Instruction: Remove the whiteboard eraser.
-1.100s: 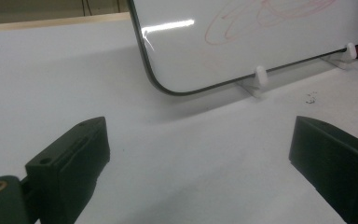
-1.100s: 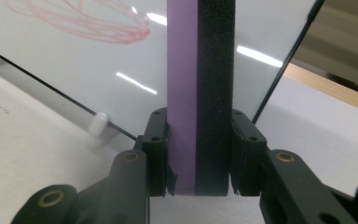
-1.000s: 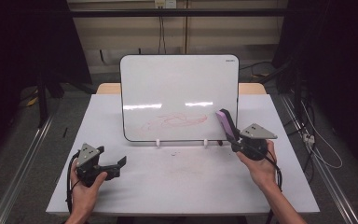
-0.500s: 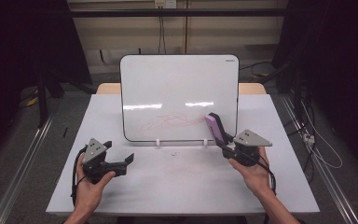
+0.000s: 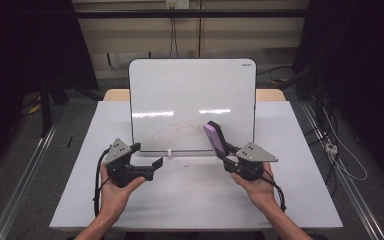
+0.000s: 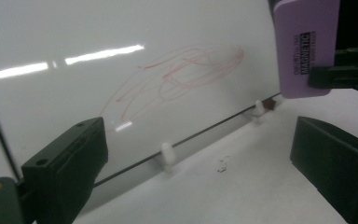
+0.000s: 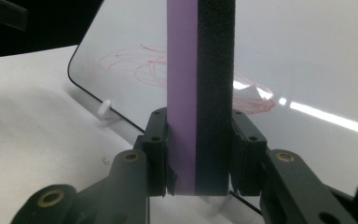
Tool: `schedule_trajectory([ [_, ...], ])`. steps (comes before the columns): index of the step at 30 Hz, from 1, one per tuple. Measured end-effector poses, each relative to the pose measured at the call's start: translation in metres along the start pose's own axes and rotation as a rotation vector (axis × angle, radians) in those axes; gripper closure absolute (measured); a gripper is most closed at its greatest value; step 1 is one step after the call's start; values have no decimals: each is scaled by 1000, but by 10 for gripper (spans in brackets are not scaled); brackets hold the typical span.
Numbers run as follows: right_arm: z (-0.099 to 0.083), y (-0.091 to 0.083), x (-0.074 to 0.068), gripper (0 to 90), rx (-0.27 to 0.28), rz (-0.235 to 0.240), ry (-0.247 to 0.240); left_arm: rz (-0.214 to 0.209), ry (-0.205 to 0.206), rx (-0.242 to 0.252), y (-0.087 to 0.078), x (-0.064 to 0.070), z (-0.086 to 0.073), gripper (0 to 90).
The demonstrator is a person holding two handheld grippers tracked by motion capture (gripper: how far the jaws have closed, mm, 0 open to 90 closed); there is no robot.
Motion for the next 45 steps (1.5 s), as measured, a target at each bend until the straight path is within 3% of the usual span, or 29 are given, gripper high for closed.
schedule_trajectory([
  [4, 4, 5, -9, 642, 29, 9, -21, -23, 5, 33, 5, 8, 8, 43],
  [12, 13, 16, -25, 642, 65, 53, -16, -65, 11, 63, 17, 24, 19, 52],
  [21, 24, 28, -42, 642, 101, 92, -12, -114, 51, 59, 39, 43, 25, 77],
  [26, 24, 31, -48, 641, 94, 110, -15, -111, 46, 68, 44, 44, 26, 136],
  [31, 24, 33, -50, 641, 96, 114, -15, -138, 13, 55, 52, 43, 23, 206],
  [34, 24, 34, -50, 641, 99, 113, -8, -141, 6, 59, 54, 44, 22, 243],
  [43, 22, 36, -52, 640, 105, 133, 71, -144, -25, 78, 57, 44, 16, 331],
  [45, 21, 37, -52, 640, 105, 139, 99, -137, -17, 82, 57, 45, 15, 344],
])
Point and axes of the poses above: each handheld gripper's, and its own axes: y roughly forward along the jaws, z roughly out of its top, x roughly to its right, the point moved 1 cm from there along y, roughly forward along the jaws, and after that the axes turned 8 degrees about -y, right-handed, at the moved point
